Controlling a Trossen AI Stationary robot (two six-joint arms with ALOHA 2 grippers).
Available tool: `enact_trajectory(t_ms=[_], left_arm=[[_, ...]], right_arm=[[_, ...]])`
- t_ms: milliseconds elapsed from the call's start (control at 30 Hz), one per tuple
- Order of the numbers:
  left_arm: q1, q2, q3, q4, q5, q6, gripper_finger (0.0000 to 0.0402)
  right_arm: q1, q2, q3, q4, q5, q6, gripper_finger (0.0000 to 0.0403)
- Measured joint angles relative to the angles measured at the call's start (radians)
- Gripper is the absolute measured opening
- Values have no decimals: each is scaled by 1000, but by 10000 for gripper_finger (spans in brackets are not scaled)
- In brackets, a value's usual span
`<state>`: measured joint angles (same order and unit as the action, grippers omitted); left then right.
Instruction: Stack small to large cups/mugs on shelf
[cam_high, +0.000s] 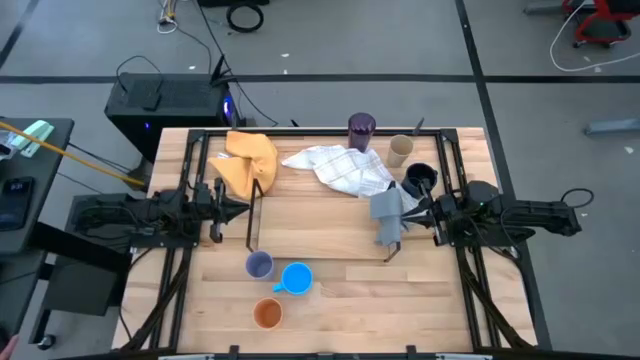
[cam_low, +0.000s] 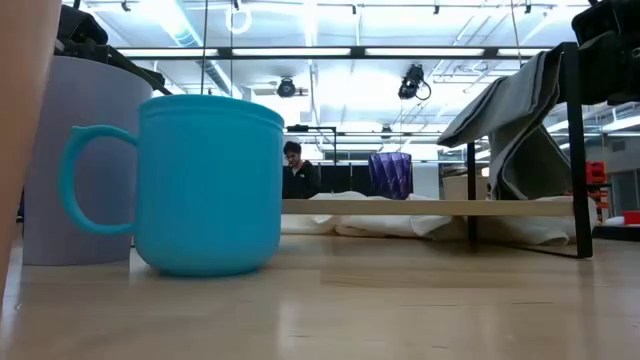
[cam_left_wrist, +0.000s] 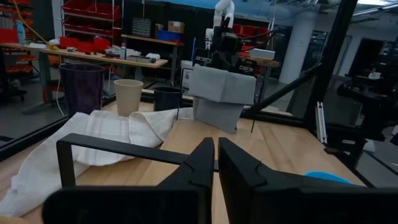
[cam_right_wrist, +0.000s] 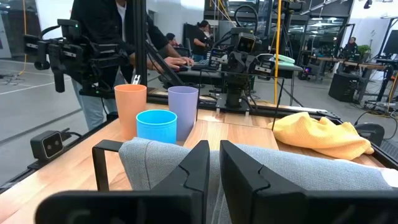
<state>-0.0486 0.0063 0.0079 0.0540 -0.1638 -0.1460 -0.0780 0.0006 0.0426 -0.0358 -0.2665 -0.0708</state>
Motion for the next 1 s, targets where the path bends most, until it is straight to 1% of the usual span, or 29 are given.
enact_trajectory(t_ms=[367, 800, 1000], left_arm=[[0, 0, 0, 0, 0, 0, 41], [0, 0, 0, 0, 0, 0, 28], [0, 0, 0, 0, 0, 0, 34]], right_arm=[[0, 0, 0, 0, 0, 0, 45], [0, 0, 0, 0, 0, 0, 45], [0, 0, 0, 0, 0, 0, 45]])
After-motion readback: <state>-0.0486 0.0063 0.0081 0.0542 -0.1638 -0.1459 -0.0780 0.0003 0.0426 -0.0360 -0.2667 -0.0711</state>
